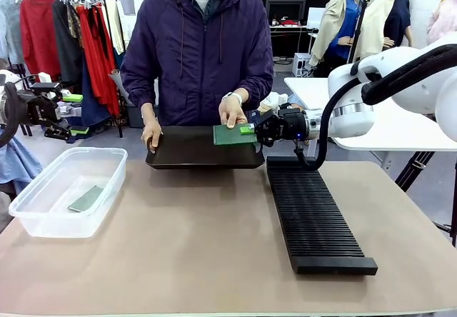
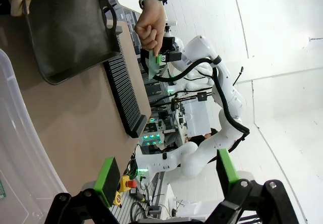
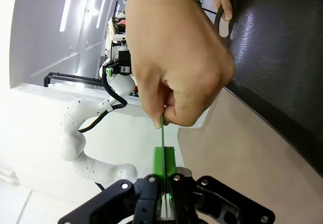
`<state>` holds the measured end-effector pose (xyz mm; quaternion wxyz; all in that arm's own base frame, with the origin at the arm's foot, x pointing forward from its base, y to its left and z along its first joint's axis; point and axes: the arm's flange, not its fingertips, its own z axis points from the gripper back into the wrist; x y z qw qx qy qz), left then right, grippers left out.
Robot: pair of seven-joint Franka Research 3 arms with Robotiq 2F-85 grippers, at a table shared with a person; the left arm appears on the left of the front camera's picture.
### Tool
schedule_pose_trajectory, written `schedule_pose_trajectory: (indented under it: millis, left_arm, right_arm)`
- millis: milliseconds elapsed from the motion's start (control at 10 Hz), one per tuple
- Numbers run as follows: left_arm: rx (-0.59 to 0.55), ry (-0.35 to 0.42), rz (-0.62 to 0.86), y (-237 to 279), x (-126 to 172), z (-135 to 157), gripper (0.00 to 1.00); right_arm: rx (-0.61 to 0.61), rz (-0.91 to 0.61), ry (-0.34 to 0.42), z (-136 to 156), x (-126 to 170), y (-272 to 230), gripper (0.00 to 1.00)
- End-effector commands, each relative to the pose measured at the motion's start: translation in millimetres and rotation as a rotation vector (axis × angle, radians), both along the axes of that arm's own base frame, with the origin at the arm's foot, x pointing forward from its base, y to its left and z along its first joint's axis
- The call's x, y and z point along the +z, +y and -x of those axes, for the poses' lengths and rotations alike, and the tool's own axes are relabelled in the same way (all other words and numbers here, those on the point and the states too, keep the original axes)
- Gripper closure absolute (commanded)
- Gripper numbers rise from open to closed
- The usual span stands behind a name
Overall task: Sort PCBs into racks and boxes based on the side picked up.
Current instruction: Pick up the Blank PCB handed by the Human, then if the short side of the Blank PCB is picked up, insert it into the PCB Rack ; if the long side is picked up, place it in the Organizing box.
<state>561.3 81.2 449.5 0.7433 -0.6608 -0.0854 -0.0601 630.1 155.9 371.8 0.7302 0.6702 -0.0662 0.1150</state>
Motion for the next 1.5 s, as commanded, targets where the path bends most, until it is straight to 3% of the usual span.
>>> schedule_pose_trajectory:
  millis: [0, 1400]
  left_arm:
    - [-0.001, -0.008, 0.002, 0.9, 2.0, 1.2, 0.00]
    - [-0.001, -0.008, 0.002, 0.9, 2.0, 1.2, 0.00]
  right_arm:
    - [0.001, -0.003, 0.000, 0.1, 0.5, -0.2, 1.00]
    - [0.001, -0.003, 0.000, 0.1, 0.5, -0.2, 1.00]
